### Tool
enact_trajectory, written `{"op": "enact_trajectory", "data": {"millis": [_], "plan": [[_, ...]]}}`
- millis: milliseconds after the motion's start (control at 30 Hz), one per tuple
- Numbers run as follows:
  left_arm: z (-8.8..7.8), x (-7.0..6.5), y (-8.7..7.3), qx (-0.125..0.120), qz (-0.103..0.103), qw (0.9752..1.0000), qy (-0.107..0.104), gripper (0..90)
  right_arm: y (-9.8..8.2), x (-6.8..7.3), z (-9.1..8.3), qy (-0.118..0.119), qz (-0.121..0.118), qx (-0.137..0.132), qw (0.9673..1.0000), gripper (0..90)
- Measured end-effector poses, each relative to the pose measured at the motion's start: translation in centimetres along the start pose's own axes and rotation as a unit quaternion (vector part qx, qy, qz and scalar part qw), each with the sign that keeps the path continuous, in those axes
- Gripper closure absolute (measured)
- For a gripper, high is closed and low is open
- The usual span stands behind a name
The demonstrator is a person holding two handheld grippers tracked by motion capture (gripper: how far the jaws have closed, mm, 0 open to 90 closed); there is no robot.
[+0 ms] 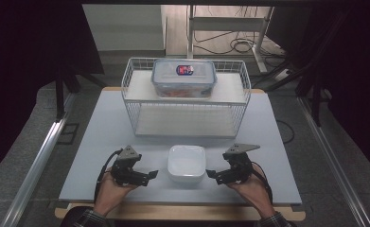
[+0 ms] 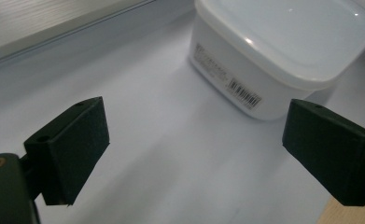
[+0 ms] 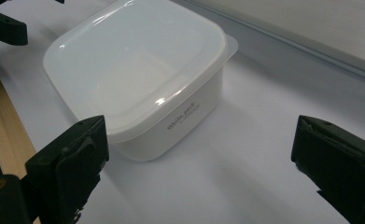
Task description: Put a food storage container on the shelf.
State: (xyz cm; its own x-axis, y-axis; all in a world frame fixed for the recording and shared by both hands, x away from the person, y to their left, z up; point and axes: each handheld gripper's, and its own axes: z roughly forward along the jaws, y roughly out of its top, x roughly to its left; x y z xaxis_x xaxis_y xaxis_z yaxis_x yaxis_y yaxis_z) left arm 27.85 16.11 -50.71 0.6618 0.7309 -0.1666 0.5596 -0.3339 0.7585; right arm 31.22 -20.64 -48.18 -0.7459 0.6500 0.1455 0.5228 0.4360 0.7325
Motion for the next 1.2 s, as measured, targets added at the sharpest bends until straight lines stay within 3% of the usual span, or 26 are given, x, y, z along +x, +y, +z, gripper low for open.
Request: {"op": "enact_trajectory", "data": {"millis": [167,267,500,733,900,967,1033,1067,1133,1200], "plan": [[0.4,-0.6,1.3,-0.002,0.014,0.9999,0.003,10.1,0.4,0.3,0.3,-0.009,0.014,0.009,0.9998,9.3],[0.7,-0.5,2.1,-0.009,0.011,0.9999,0.000,11.8,0.8,0.3,0.2,0.000,0.026,0.001,0.9997,14.3],[2.6,-0.5,3.8,-0.003,0.008,0.9994,-0.034,11.5,1.9,0.3,0.9,0.012,0.031,-0.019,0.9993,21.4],[4.8,-0.9,4.8,0.019,0.013,0.9982,-0.055,10.7,2.1,-0.3,2.2,0.030,0.058,-0.007,0.9978,22.3],[5.1,-0.7,4.7,0.017,-0.003,0.9956,-0.092,19.0,2.1,0.0,3.3,0.046,0.058,0.011,0.9972,25.7],[5.1,-0.7,4.5,0.015,-0.013,0.9937,-0.110,26.2,2.1,-0.1,3.5,0.061,0.069,0.011,0.9956,31.1],[5.0,-0.7,4.4,0.015,-0.026,0.9930,-0.114,27.0,2.1,0.0,3.5,0.069,0.081,0.018,0.9942,32.5],[5.1,-0.5,4.2,0.021,-0.045,0.9902,-0.131,29.3,2.0,0.1,3.4,0.067,0.084,0.019,0.9940,33.2],[4.9,-0.6,3.9,0.026,-0.061,0.9878,-0.141,29.9,1.9,0.3,3.2,0.070,0.097,0.026,0.9925,35.4],[4.5,-0.9,3.8,0.031,-0.060,0.9881,-0.139,31.4,1.7,0.5,2.8,0.075,0.106,0.030,0.9911,39.6]]}}
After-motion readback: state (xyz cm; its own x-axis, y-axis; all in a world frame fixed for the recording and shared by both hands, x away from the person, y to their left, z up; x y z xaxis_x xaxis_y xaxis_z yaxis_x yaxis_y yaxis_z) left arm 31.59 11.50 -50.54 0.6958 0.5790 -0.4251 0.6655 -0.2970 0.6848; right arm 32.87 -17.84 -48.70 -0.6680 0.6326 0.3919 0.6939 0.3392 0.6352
